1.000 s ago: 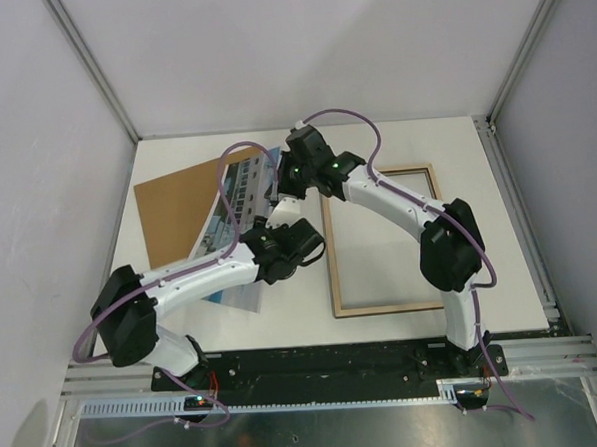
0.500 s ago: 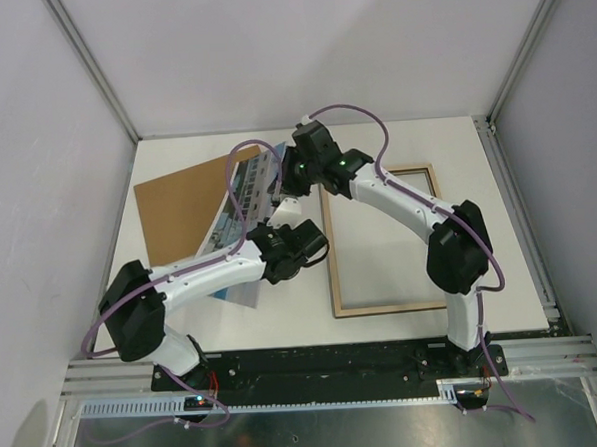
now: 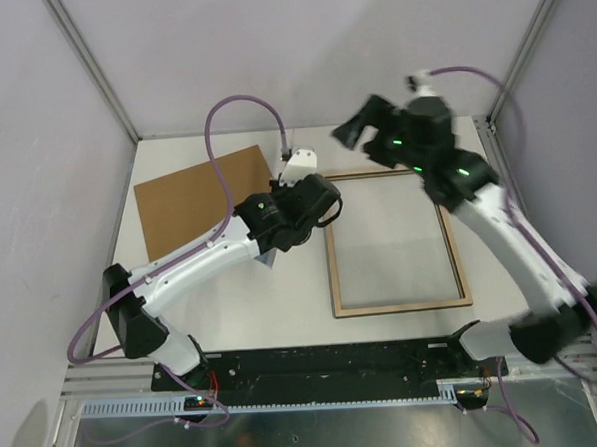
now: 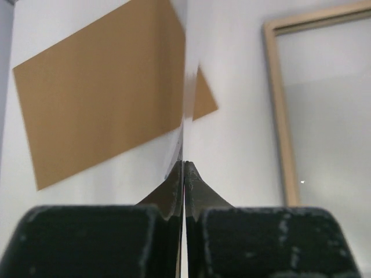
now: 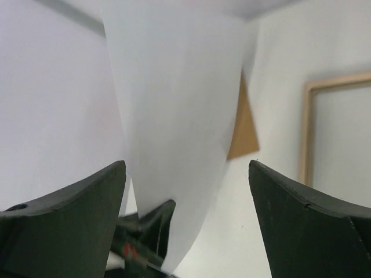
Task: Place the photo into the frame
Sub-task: Turn over the photo, then move the frame body to the center of the board.
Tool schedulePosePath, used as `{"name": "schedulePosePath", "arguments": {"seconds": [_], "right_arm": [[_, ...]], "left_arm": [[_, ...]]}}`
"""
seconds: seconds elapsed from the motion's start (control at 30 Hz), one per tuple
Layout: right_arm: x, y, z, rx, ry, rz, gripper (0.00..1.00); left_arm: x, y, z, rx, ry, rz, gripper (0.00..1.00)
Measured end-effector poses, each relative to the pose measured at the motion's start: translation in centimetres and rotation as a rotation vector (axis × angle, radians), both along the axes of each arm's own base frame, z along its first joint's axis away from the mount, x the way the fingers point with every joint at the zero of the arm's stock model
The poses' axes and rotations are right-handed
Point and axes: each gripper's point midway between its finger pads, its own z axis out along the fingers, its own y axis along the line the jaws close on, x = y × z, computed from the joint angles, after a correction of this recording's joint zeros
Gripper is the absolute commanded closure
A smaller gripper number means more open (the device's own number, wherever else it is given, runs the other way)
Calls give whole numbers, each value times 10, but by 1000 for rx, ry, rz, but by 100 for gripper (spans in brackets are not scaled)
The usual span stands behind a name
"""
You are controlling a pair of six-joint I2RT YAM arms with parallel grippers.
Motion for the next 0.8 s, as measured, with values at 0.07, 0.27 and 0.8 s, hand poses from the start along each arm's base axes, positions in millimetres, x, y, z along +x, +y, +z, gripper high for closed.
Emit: {"name": "schedulePosePath", "arguments": {"seconds": [0.07, 0.27, 0.8], "right_arm": [[-21, -51, 38, 29, -103, -96, 8], [-63, -170, 72, 4, -266, -391, 4], [-9, -321, -201, -330, 430, -706, 55]], "left_arm": [[7, -14, 15, -37, -12, -17, 100], [29, -82, 74, -243, -38, -125, 100], [68, -133, 27, -894, 217, -291, 100]]}}
